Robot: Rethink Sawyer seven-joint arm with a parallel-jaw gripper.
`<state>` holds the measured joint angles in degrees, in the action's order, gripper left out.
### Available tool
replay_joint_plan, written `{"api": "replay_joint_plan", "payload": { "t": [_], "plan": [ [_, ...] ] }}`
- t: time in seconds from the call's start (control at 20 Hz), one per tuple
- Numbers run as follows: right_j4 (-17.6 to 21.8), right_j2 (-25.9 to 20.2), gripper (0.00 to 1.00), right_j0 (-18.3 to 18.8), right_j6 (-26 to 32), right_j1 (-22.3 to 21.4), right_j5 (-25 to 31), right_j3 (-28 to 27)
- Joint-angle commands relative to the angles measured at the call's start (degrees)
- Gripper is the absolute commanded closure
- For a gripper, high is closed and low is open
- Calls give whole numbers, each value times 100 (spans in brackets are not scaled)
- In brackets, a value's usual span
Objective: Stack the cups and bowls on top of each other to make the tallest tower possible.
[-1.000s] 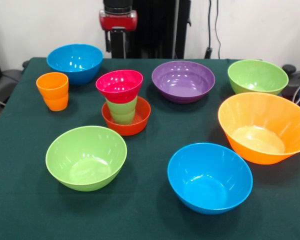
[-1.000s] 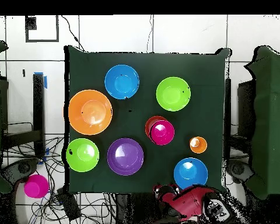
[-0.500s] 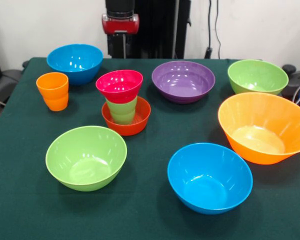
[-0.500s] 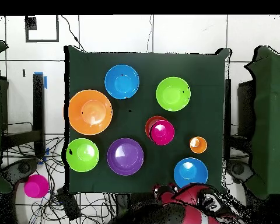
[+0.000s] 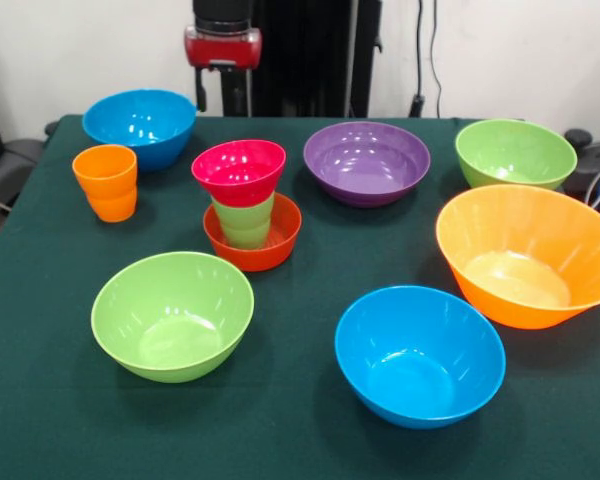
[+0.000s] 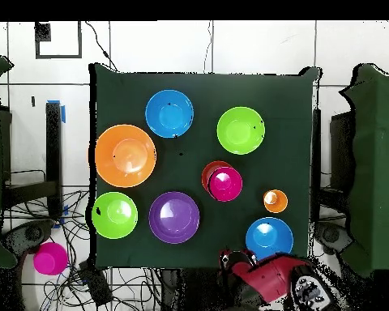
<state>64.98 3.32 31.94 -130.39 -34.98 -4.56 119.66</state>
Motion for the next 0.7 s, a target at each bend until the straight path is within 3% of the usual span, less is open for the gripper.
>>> {"api": "replay_joint_plan", "payload": {
  "t": [0.05,0.3,0.7],
  "plan": [
    [-529,-1293,0,510,675,-1014,1240,466],
    [-533,-1476,0,677,643,-1102,1307,621],
    [-274,-1396,0,578,320,-850,1146,499]
  ]
}}
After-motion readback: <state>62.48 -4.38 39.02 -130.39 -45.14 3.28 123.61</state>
